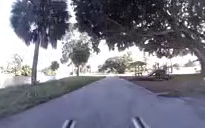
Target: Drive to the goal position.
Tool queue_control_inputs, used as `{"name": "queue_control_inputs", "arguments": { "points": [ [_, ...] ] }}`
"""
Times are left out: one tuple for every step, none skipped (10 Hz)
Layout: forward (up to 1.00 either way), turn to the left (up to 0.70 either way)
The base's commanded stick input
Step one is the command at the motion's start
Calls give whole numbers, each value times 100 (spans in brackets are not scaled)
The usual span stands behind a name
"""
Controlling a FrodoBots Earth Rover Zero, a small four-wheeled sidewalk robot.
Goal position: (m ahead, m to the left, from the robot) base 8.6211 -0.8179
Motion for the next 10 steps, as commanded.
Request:
{"name": "queue_control_inputs", "arguments": {
  "points": [
    [85,0],
    [85,1],
    [85,14],
    [85,26],
    [85,34],
    [85,34],
    [85,34],
    [85,34],
    [85,32],
    [85,13]
  ]
}}
